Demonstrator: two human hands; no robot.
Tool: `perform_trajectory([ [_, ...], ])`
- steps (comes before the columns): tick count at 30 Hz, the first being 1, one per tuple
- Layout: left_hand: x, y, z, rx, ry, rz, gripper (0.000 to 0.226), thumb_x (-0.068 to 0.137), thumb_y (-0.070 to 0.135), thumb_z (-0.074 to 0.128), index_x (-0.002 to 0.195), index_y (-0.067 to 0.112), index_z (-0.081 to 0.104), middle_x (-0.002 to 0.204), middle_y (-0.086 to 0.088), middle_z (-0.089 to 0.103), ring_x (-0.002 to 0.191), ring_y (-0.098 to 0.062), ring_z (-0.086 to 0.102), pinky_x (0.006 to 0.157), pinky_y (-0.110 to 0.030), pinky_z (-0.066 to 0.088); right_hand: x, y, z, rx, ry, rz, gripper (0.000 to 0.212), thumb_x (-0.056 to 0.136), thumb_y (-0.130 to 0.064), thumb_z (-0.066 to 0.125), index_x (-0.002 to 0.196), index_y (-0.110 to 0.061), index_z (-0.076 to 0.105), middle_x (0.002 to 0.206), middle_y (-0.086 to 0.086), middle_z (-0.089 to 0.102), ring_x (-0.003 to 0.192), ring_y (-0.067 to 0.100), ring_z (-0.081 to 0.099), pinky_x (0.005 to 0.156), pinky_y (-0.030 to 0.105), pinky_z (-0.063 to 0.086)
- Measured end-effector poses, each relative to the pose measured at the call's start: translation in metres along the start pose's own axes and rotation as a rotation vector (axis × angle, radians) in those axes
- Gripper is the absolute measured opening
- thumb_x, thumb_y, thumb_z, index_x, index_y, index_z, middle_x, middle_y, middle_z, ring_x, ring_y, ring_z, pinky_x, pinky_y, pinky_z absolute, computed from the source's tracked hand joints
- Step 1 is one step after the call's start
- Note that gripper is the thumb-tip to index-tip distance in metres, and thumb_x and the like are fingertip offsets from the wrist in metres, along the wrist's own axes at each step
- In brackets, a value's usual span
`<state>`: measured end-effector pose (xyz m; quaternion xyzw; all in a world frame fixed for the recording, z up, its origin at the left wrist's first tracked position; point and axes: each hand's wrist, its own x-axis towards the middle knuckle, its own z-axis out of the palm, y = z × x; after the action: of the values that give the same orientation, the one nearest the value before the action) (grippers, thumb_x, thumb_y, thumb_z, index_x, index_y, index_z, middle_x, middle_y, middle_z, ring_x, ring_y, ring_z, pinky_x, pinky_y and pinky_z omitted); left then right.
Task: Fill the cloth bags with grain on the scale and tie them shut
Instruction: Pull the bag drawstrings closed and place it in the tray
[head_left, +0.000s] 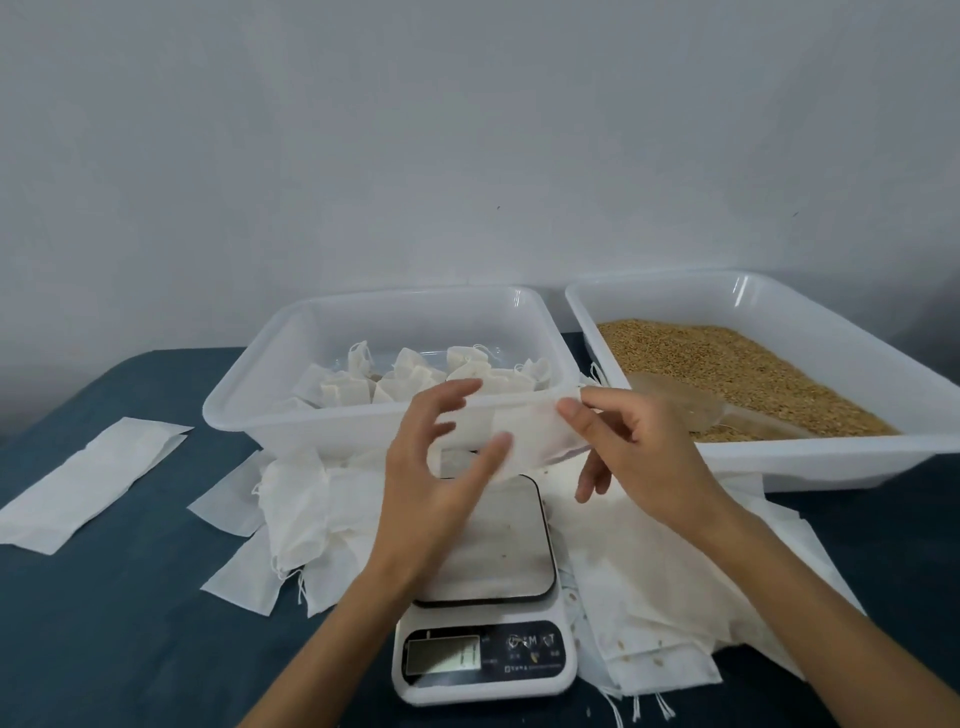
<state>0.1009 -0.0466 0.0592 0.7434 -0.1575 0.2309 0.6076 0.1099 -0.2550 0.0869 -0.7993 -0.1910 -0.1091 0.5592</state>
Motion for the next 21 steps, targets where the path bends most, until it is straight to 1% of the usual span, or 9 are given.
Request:
perform_trajectory([
  [1,-0.003,0.001,0.001,0.101,-0.071,0.058,0.057,0.084,0.04,0.08,0.137,0.032,0.059,0.141,0.013,0.059,0.136,-0.014,0.054,0.108,-0.02,0.042,0.002,-0.003,0.0,-0.049,-0.056,0.002,0.04,0.101,-0.04,0.058,0.071,-0.012,0.056,0.054,0.013,0.051,0.045,0.024,0.068,0.04,0.037,0.042],
  [3,-0.007,-0.002,0.007,0.25,-0.209,0.052,0.075,0.08,0.043,0.083,0.147,0.034,0.05,0.147,0.017,0.052,0.143,-0.013,0.046,0.116,-0.024,0.037,0.006,-0.012,0.001,-0.132,-0.175,0.005,0.043,0.1,-0.042,0.058,0.069,-0.013,0.053,0.05,0.006,0.05,0.045,0.021,0.068,0.041,0.03,0.039],
  [5,-0.011,-0.003,0.012,0.282,-0.267,-0.027,0.07,0.084,0.03,0.083,0.146,0.035,0.05,0.139,0.018,0.059,0.135,-0.01,0.052,0.113,-0.032,0.042,0.011,-0.027,0.002,-0.184,-0.302,0.006,0.041,0.098,-0.051,0.055,0.071,-0.022,0.06,0.051,-0.005,0.056,0.046,0.018,0.068,0.041,0.023,0.041],
  [7,-0.012,-0.002,0.013,0.232,-0.248,-0.039,0.053,0.088,0.016,0.077,0.132,0.039,0.057,0.119,0.022,0.068,0.115,-0.005,0.062,0.097,-0.022,0.048,0.017,-0.044,-0.003,-0.223,-0.38,0.024,0.044,0.092,-0.068,0.048,0.081,-0.031,0.07,0.065,-0.015,0.069,0.048,0.017,0.069,0.043,0.016,0.044],
  [9,-0.012,0.001,0.012,0.142,-0.233,-0.073,0.044,0.087,0.015,0.073,0.125,0.036,0.061,0.112,0.02,0.069,0.103,-0.005,0.065,0.082,-0.014,0.049,0.024,-0.058,-0.013,-0.207,-0.432,0.09,0.062,0.085,-0.079,0.042,0.095,-0.027,0.074,0.084,-0.012,0.076,0.052,0.022,0.071,0.045,0.018,0.046],
  [11,-0.012,0.005,0.013,0.059,-0.254,-0.103,0.043,0.084,0.019,0.069,0.124,0.032,0.062,0.111,0.018,0.07,0.104,-0.006,0.065,0.083,-0.013,0.048,0.031,-0.068,-0.018,-0.225,-0.506,0.148,0.074,0.083,-0.083,0.036,0.102,-0.023,0.075,0.091,-0.006,0.078,0.056,0.026,0.072,0.048,0.022,0.049],
  [14,-0.015,0.009,0.015,0.007,-0.291,-0.129,0.038,0.086,0.023,0.069,0.12,0.037,0.063,0.112,0.017,0.071,0.11,-0.007,0.065,0.09,-0.015,0.048,0.033,-0.077,-0.008,-0.292,-0.625,0.192,0.078,0.08,-0.081,0.033,0.107,-0.02,0.074,0.095,0.0,0.077,0.056,0.028,0.073,0.051,0.026,0.051],
  [17,-0.017,0.009,0.017,-0.029,-0.272,-0.157,0.028,0.089,0.027,0.074,0.106,0.048,0.066,0.104,0.022,0.073,0.103,0.002,0.067,0.084,-0.007,0.045,0.033,-0.083,-0.002,-0.332,-0.688,0.195,0.077,0.081,-0.077,0.032,0.106,-0.019,0.076,0.1,0.002,0.076,0.056,0.028,0.072,0.053,0.031,0.054],
  [21,-0.016,0.006,0.018,-0.044,-0.262,-0.161,0.019,0.094,0.017,0.076,0.104,0.031,0.07,0.096,0.015,0.074,0.094,-0.001,0.068,0.08,-0.008,0.046,0.037,-0.085,-0.004,-0.344,-0.723,0.214,0.082,0.078,-0.079,0.029,0.104,-0.019,0.078,0.101,-0.001,0.076,0.057,0.031,0.073,0.056,0.032,0.054],
])
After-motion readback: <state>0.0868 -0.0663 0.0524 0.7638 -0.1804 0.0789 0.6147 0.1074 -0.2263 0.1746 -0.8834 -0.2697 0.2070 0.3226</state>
